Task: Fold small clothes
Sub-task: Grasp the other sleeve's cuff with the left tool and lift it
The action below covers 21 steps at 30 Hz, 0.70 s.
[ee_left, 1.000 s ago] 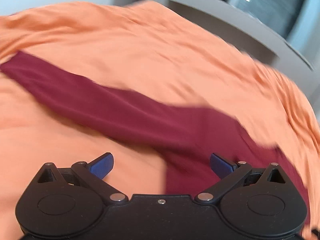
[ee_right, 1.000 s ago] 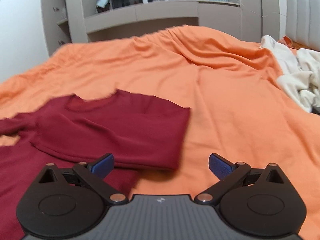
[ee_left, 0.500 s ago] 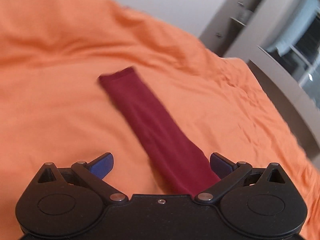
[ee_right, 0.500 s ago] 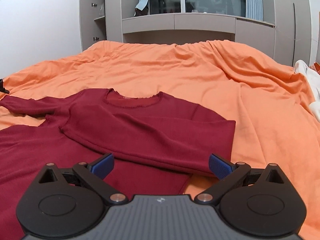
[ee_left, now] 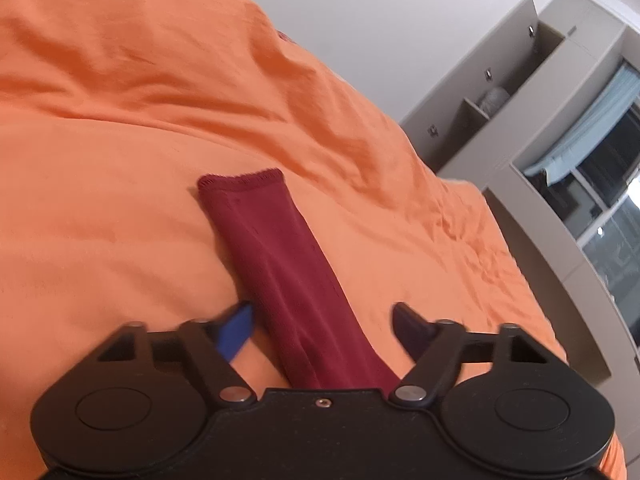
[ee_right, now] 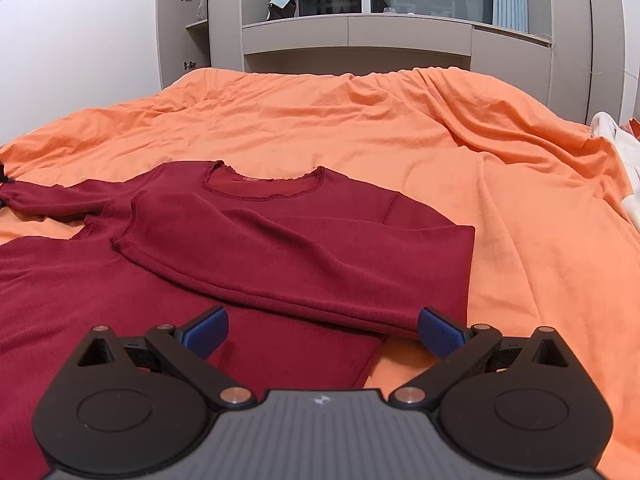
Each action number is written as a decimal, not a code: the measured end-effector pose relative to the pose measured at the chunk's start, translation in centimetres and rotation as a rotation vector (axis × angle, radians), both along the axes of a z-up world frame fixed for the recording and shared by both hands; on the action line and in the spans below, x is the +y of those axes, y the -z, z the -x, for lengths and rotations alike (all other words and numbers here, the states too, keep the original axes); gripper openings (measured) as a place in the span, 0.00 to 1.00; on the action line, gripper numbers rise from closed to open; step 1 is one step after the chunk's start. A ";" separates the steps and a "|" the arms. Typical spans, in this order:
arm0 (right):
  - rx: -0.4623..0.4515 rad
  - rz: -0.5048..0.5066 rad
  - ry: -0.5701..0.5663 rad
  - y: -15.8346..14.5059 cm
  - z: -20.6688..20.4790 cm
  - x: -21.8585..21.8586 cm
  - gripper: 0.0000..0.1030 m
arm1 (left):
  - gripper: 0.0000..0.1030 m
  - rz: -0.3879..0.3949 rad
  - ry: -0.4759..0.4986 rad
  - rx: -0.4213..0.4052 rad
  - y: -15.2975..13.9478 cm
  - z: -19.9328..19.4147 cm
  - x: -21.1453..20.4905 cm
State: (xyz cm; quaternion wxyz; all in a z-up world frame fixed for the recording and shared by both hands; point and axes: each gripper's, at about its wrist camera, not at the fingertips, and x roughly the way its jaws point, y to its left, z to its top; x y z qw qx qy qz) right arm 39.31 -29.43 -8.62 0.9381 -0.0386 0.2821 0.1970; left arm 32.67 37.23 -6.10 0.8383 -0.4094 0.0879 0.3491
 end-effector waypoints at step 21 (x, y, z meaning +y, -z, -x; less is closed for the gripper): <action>-0.043 -0.042 0.002 -1.1 0.8 -0.7 1.00 | 0.06 -0.522 0.251 -0.027 -7.8 -3.5 -10.2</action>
